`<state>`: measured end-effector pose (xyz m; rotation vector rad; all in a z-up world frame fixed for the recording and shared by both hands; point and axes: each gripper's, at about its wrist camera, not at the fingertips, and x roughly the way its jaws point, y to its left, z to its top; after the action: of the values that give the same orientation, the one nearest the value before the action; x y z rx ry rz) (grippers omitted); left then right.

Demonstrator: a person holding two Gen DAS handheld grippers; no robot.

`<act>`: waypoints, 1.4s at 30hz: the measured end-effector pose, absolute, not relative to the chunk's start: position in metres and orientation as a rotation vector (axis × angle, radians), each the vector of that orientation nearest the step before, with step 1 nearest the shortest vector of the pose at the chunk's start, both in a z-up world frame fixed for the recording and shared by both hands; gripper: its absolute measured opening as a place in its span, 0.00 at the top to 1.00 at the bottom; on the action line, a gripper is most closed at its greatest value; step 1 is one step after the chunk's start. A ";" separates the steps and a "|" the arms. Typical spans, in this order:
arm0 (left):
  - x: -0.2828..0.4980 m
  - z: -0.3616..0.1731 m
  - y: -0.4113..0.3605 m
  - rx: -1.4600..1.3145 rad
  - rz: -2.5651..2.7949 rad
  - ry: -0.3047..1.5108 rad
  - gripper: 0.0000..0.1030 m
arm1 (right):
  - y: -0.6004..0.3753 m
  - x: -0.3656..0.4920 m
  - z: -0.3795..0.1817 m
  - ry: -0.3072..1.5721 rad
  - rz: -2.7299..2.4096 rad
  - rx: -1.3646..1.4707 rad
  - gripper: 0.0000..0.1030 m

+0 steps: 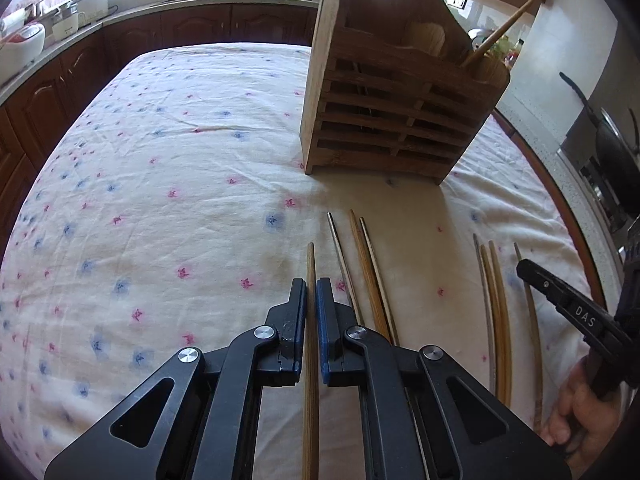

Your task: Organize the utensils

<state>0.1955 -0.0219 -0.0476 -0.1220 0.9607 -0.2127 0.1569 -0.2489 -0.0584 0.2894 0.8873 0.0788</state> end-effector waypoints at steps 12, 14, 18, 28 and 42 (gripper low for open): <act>0.165 0.024 0.015 -0.263 -0.279 0.806 0.96 | -0.248 0.122 0.010 0.703 0.175 0.362 0.95; 0.159 0.039 0.020 -0.269 -0.287 0.769 0.95 | -0.247 0.117 0.025 0.662 0.185 0.362 0.95; 0.148 0.064 0.027 -0.279 -0.300 0.704 0.96 | -0.247 0.109 0.053 0.594 0.208 0.371 0.95; 0.138 0.092 0.034 -0.281 -0.306 0.623 0.96 | -0.244 0.102 0.092 0.492 0.237 0.358 0.95; 0.144 0.101 0.034 -0.293 -0.304 0.595 0.96 | -0.243 0.108 0.094 0.483 0.247 0.354 0.95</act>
<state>0.1438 0.0345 0.1013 -0.2929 0.5949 -0.3036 0.1085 -0.2428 0.0943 0.3539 0.4832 0.2467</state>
